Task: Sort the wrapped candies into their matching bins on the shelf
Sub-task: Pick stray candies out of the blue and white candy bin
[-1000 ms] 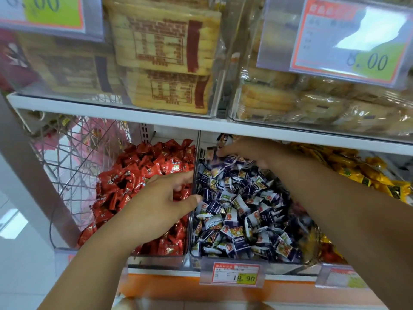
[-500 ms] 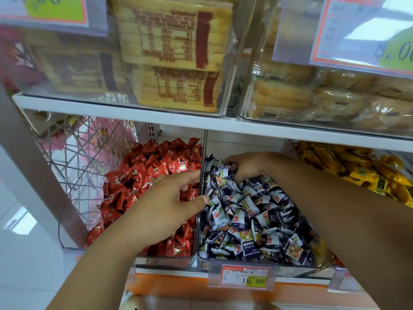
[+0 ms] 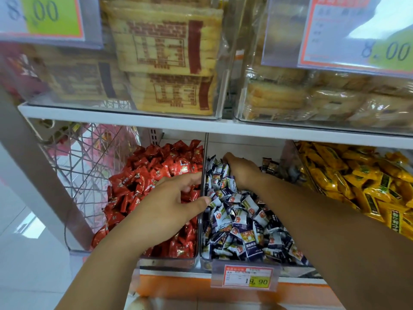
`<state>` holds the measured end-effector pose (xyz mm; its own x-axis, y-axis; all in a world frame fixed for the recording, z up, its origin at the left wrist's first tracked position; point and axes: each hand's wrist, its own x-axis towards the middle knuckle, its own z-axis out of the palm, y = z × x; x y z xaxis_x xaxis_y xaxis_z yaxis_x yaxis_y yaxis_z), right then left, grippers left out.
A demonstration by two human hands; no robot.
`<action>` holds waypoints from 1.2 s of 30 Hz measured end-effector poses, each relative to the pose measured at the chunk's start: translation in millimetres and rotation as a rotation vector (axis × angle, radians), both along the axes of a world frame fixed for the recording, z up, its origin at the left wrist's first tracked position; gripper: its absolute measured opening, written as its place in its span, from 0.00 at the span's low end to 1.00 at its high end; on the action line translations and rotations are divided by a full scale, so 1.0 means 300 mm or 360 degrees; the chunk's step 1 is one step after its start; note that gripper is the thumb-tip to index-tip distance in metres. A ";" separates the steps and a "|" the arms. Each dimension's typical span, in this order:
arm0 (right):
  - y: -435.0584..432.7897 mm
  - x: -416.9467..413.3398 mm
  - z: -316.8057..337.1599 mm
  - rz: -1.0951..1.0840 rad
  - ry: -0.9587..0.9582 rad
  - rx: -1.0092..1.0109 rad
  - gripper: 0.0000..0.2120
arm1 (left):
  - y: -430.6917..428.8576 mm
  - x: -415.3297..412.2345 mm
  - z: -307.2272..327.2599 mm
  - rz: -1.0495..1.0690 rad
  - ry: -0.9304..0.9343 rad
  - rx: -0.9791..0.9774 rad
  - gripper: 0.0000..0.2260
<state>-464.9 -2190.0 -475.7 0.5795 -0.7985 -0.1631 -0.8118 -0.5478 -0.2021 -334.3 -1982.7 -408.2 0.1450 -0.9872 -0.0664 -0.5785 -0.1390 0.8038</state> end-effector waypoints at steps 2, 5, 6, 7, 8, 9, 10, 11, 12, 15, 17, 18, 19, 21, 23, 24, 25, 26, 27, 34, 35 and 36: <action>-0.006 -0.006 0.010 -0.0087 -0.0117 0.0153 0.21 | -0.006 0.007 -0.003 0.0004 0.0025 0.0009 0.17; -0.002 -0.020 0.047 -0.0258 -0.0381 0.0383 0.16 | -0.012 0.015 -0.009 0.0011 0.0094 0.0009 0.17; 0.004 -0.031 0.069 -0.0315 -0.0504 0.0430 0.14 | -0.013 0.015 -0.008 0.0001 0.0106 0.0002 0.17; 0.012 -0.047 0.096 -0.0373 -0.0628 0.0460 0.13 | -0.013 0.014 -0.006 -0.0007 0.0108 -0.0001 0.17; 0.020 -0.065 0.125 -0.0425 -0.0756 0.0484 0.13 | -0.014 0.015 -0.007 -0.0014 0.0103 -0.0004 0.17; 0.028 -0.086 0.153 -0.0473 -0.0882 0.0516 0.13 | -0.014 0.015 -0.007 -0.0021 0.0095 -0.0011 0.17; 0.035 -0.109 0.179 -0.0520 -0.1002 0.0570 0.13 | -0.014 0.015 -0.008 -0.0025 0.0088 -0.0017 0.18; 0.047 -0.130 0.204 -0.0555 -0.1105 0.0628 0.14 | -0.013 0.015 -0.010 -0.0023 0.0080 -0.0025 0.19; 0.063 -0.150 0.225 -0.0574 -0.1176 0.0675 0.14 | -0.014 0.014 -0.014 -0.0015 0.0072 -0.0034 0.20; 0.136 -0.192 0.259 -0.0577 -0.1270 0.0801 0.16 | -0.013 0.004 -0.017 0.0013 0.0041 -0.0049 0.23; 0.194 -0.203 0.259 -0.0554 -0.1382 0.0819 0.15 | -0.014 -0.003 -0.018 0.0018 0.0024 -0.0091 0.22; 0.220 -0.206 0.253 -0.0534 -0.1437 0.0806 0.15 | -0.016 -0.004 -0.019 0.0023 0.0024 -0.0125 0.22; 0.245 -0.206 0.247 -0.0510 -0.1465 0.0802 0.15 | -0.017 -0.005 -0.019 0.0033 0.0018 -0.0149 0.23; 0.289 -0.208 0.239 -0.0466 -0.1466 0.0826 0.14 | -0.014 -0.005 -0.024 0.0057 -0.0060 -0.0163 0.26; 0.323 -0.205 0.244 -0.0417 -0.1499 0.0785 0.13 | -0.010 -0.006 -0.025 0.0089 -0.0178 -0.0212 0.26; 0.335 -0.204 0.245 -0.0404 -0.1554 0.0755 0.13 | -0.007 -0.012 -0.022 0.0098 -0.0228 -0.0260 0.25; 0.344 -0.203 0.243 -0.0407 -0.1627 0.0737 0.13 | -0.007 -0.022 -0.018 0.0099 -0.0286 -0.0319 0.24; 0.349 -0.202 0.238 -0.0417 -0.1700 0.0731 0.13 | -0.009 -0.034 -0.016 0.0096 -0.0356 -0.0372 0.23; 0.359 -0.199 0.237 -0.0420 -0.1756 0.0737 0.13 | -0.013 -0.048 -0.013 0.0092 -0.0425 -0.0415 0.23; 0.348 -0.156 0.224 -0.0439 -0.1881 0.0567 0.12 | -0.047 -0.078 -0.050 0.0040 -0.0837 -0.0447 0.20; 0.339 -0.155 0.221 -0.0440 -0.1779 0.0382 0.12 | -0.048 -0.076 -0.053 0.0032 -0.0852 -0.0447 0.18; 0.330 -0.160 0.222 -0.0402 -0.1578 0.0157 0.11 | -0.047 -0.073 -0.055 0.0035 -0.0822 -0.0462 0.16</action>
<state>-512.8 -2090.9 -409.2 0.3062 -0.9249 0.2255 -0.3447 -0.3285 -0.8794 -356.4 -1996.9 -424.6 0.1074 -0.9509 0.2903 -0.9043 0.0279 0.4259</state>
